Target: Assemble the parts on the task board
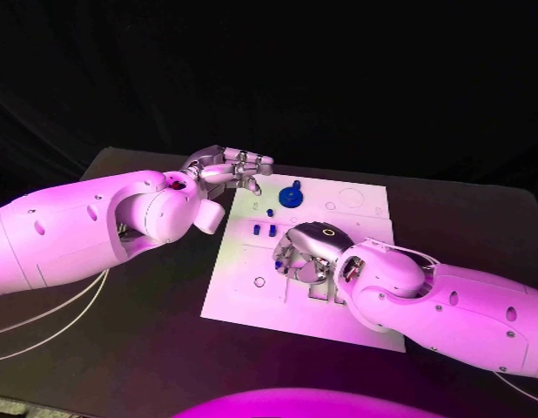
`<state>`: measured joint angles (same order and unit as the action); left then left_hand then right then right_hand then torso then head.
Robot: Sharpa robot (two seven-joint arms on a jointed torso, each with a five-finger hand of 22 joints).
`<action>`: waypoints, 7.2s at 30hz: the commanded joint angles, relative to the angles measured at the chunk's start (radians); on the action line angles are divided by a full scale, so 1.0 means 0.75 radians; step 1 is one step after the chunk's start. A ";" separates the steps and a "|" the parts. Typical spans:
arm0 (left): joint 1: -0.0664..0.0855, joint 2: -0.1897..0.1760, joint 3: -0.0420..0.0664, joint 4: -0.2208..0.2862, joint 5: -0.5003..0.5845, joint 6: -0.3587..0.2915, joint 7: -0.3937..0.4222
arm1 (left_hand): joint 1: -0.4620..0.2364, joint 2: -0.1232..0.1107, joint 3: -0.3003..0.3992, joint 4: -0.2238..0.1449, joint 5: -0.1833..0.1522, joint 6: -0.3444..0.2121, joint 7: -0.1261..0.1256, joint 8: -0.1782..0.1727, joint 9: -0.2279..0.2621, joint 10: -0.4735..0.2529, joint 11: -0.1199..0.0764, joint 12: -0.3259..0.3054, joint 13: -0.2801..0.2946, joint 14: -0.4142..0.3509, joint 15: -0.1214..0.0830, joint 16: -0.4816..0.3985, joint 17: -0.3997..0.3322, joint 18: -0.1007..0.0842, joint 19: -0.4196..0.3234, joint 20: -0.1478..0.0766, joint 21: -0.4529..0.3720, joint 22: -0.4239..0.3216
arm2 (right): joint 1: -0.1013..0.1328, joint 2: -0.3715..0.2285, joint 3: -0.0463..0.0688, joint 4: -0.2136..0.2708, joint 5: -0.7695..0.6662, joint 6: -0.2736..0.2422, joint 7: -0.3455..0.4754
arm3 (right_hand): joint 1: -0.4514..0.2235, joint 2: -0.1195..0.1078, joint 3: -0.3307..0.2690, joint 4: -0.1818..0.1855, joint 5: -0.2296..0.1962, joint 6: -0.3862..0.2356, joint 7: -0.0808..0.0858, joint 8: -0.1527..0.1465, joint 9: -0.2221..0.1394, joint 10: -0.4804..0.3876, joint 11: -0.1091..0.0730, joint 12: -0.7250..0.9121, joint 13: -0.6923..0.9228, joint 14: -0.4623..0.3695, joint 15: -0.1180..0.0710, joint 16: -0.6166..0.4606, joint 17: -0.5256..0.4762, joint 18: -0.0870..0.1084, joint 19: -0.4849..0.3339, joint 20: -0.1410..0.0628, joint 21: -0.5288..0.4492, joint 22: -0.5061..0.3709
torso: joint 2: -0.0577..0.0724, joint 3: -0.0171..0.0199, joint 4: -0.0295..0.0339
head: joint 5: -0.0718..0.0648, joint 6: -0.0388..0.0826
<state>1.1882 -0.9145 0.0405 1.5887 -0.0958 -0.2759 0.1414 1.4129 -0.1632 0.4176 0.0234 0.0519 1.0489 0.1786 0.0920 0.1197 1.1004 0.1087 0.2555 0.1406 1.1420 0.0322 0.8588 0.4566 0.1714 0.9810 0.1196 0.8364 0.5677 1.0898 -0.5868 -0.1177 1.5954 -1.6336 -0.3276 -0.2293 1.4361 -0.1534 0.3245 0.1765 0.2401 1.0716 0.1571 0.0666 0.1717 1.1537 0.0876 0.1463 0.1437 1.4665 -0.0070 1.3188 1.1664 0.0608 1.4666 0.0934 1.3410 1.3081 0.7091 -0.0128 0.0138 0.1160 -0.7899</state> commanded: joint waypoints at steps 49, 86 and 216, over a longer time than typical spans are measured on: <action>0.001 -0.008 0.000 -0.003 -0.021 0.038 -0.020 | -0.006 0.012 -0.014 0.000 -0.001 -0.010 0.002 -0.005 -0.002 -0.012 0.001 0.010 0.001 -0.013 0.002 -0.009 -0.004 0.016 0.002 0.007 -0.013 -0.004 | 0.149 -0.318 0.017 0.088 -0.060 0.139 -0.045 | -0.043 -0.006 -0.174 -0.018 0.021 -0.062 -0.042 0.007 -0.028 -0.105 -0.006 0.037 0.001 0.043 0.011 0.037 0.031 -0.004 -0.008 0.017 -0.064 0.206 | -0.001 -0.0018 -0.0035 | -0.046 0.034; 0.001 -0.011 0.000 -0.002 -0.021 0.031 -0.022 | 0.001 0.020 -0.014 -0.005 -0.001 -0.009 0.002 -0.004 -0.002 -0.014 0.001 0.014 0.002 -0.012 0.001 -0.008 -0.007 0.017 0.004 0.007 -0.016 -0.006 | 0.128 -0.288 0.016 0.040 -0.071 -0.013 -0.043 | 0.079 0.116 0.046 -0.095 -0.069 0.113 -0.057 0.057 0.016 0.086 -0.052 0.057 -0.011 0.050 -0.029 0.059 0.051 -0.023 0.032 -0.022 0.024 0.252 | -0.002 -0.0014 -0.0032 | -0.044 0.024; 0.001 -0.010 -0.002 -0.019 -0.020 0.033 -0.024 | 0.006 0.029 -0.017 -0.012 -0.001 -0.010 0.003 -0.002 -0.003 -0.018 0.001 0.021 0.003 -0.013 0.001 -0.007 -0.012 0.017 0.008 0.006 -0.019 -0.009 | 0.092 -0.483 0.018 0.409 0.330 -0.132 -0.089 | -0.240 0.021 -0.320 0.035 0.126 -0.033 -0.072 0.175 -0.005 0.224 -0.085 0.624 0.513 0.057 -0.060 0.079 0.056 -0.024 0.045 -0.046 0.019 0.268 | -0.012 -0.0061 -0.0203 | -0.086 0.049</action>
<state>1.1880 -0.9228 0.0383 1.5715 -0.1144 -0.2604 0.1115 1.4169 -0.1513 0.4067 0.0179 0.0519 1.0489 0.1785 0.0920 0.1188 1.0933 0.1087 0.2674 0.1409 1.1386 0.0357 0.8588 0.4487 0.1714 0.9846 0.1232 0.8285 0.5620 1.1588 -0.9485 -0.1032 1.8932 -1.4898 -0.4200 -0.2621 1.2605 -0.1424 0.0911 0.2011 0.3310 1.0434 0.1037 0.1966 0.1666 1.3291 0.0255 0.5954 0.5159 1.4665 -0.0474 1.3764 1.2077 0.0582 1.4664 0.0634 1.3507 1.3081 0.7029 -0.0162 0.0058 0.0701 -0.7577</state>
